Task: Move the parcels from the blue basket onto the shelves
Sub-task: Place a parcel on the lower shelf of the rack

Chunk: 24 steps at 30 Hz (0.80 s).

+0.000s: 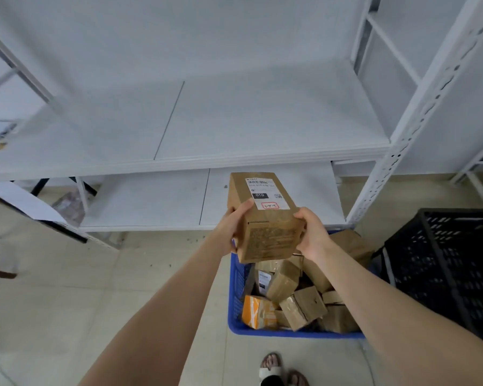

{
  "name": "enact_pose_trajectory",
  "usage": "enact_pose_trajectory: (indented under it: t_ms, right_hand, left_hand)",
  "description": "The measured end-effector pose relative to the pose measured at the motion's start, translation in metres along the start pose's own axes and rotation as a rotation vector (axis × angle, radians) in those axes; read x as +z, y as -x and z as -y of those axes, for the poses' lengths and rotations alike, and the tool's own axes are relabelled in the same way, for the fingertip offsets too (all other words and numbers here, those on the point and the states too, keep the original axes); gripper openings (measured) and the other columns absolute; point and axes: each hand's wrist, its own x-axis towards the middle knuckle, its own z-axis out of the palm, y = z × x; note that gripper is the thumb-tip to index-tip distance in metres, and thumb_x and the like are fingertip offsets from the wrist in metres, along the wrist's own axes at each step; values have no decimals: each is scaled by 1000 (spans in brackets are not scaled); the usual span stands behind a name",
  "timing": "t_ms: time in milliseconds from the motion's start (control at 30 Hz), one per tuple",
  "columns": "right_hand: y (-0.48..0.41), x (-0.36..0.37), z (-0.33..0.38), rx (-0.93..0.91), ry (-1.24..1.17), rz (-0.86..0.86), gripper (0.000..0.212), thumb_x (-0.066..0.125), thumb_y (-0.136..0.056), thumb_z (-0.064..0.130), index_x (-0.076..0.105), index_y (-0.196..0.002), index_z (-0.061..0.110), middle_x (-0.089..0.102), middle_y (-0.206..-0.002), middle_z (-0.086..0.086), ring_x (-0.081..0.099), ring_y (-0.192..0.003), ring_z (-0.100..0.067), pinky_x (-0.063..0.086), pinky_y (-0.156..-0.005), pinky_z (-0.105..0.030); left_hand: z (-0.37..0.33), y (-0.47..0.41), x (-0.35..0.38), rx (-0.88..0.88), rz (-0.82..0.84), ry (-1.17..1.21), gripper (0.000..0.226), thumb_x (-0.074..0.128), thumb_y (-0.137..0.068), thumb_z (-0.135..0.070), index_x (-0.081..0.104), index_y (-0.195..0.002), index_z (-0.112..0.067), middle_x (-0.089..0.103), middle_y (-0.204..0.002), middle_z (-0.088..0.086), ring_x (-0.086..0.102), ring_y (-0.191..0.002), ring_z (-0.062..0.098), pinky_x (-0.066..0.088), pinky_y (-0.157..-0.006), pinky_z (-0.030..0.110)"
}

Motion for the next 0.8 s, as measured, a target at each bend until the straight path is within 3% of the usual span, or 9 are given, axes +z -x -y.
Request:
enact_pose_trajectory:
  t_ms: [100,133,233,300,400,500,600,700,800]
  right_hand:
    - [13,3,11,-16,1,8,29,57,-85,24,55,-113,16,59,-112,-10,57,-99,-25,50,-77,-39]
    - [15,3,13,18,5,23,33,60,-86,30,54,-116,17,59,-113,-10,57,-100,-26,49,-75,-41]
    - [23,3,19,193,144,132,94,77,-59,67,41,-138,29,47,-139,-13,45,-126,-43,40,-94,-62]
    - [28,4,19,251,151,225,111,81,-45,71,35,-140,36,43,-144,-18,42,-127,-52,38,-95,-66]
    - [32,7,19,191,-26,250,84,83,-60,46,45,-131,25,54,-129,-23,60,-107,-49,53,-87,-57]
    - [37,12,23,116,-84,211,59,79,-71,26,53,-123,20,54,-126,-19,59,-110,-40,56,-85,-52]
    - [44,18,21,49,-19,204,32,70,-85,12,56,-113,16,57,-122,-16,57,-113,-33,55,-89,-48]
    - [44,19,18,-19,44,196,37,66,-87,4,53,-120,15,58,-121,-15,59,-110,-32,54,-92,-49]
    - [45,20,19,-52,53,178,51,73,-82,7,49,-126,15,61,-117,-12,62,-104,-32,54,-91,-50]
  left_hand:
    - [-3,8,-3,48,-3,48,46,62,-86,-45,50,-127,-29,60,-106,-4,53,-91,16,45,-87,45]
    - [-4,11,-3,73,-16,82,44,61,-87,-42,50,-127,-28,61,-109,-3,54,-91,15,46,-86,43]
    - [-10,17,-1,163,-42,96,54,63,-86,-39,38,-133,-32,58,-113,-4,53,-100,17,40,-100,51]
    - [-13,21,-2,208,-47,75,52,63,-87,-37,34,-131,-38,58,-111,-5,53,-100,15,37,-103,53]
    - [-15,25,-8,268,-26,7,49,64,-86,-37,37,-127,-38,58,-115,-5,55,-102,14,39,-101,53]
    - [-20,27,-12,289,-26,-48,75,69,-80,-42,28,-143,-37,55,-127,-2,53,-113,19,40,-100,56]
    - [-29,31,-12,291,-126,-41,79,71,-76,-51,33,-141,-28,57,-126,-1,54,-114,22,40,-101,55]
    - [-36,35,-10,324,-186,-33,69,65,-84,-49,37,-138,-17,58,-123,2,56,-108,20,45,-98,47]
    - [-38,39,-4,358,-225,-85,61,58,-88,-50,40,-134,-14,59,-112,1,57,-97,18,49,-81,36]
